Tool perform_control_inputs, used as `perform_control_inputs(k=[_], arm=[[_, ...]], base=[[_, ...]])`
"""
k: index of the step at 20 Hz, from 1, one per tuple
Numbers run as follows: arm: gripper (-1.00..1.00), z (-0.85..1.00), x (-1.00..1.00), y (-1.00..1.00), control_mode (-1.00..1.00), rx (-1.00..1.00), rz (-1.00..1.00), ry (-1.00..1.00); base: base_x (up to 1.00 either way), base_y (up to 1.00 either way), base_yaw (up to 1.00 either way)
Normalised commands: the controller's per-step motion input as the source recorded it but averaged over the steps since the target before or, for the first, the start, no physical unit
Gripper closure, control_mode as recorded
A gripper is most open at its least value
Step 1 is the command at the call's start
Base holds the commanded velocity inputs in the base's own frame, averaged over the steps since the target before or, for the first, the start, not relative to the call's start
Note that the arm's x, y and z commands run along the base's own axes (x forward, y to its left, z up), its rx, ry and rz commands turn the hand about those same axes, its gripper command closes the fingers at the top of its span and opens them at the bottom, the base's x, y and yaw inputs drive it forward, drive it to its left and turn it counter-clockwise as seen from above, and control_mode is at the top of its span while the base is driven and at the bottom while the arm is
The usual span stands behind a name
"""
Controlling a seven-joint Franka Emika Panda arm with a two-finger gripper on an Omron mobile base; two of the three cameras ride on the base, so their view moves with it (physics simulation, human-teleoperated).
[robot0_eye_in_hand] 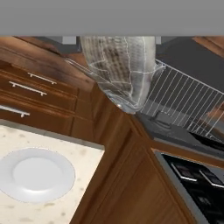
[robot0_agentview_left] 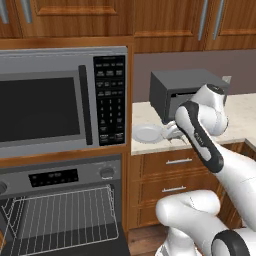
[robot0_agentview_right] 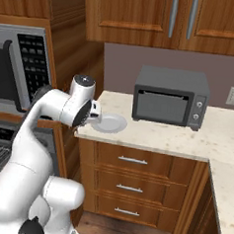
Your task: Take the fish from the oven and place it on the plate on the counter.
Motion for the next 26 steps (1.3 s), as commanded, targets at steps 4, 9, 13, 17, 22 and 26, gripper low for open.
perform_control_inputs(k=[4,9,13,17,22,26], arm=[[1.0,-0.17,0.86,-0.24,-1.0,-0.01,0.0,0.14],[1.0,-0.08,0.85,-0.08,-1.0,0.0,-0.06,0.22],[1.0,-0.36,0.72,0.0,-1.0,-0.01,-0.1,0.18],[1.0,-0.66,0.38,0.0,-1.0,-0.04,-0.08,0.07],[1.0,-0.68,0.34,0.0,-1.0,-0.09,-0.05,0.0],[1.0,-0.29,0.4,0.02,-1.0,-0.07,-0.05,0.0]], base=[[0.0,0.0,0.0],[0.0,0.0,0.0],[0.0,0.0,0.0],[0.0,0.0,0.0],[0.0,0.0,0.0],[0.0,0.0,0.0]])
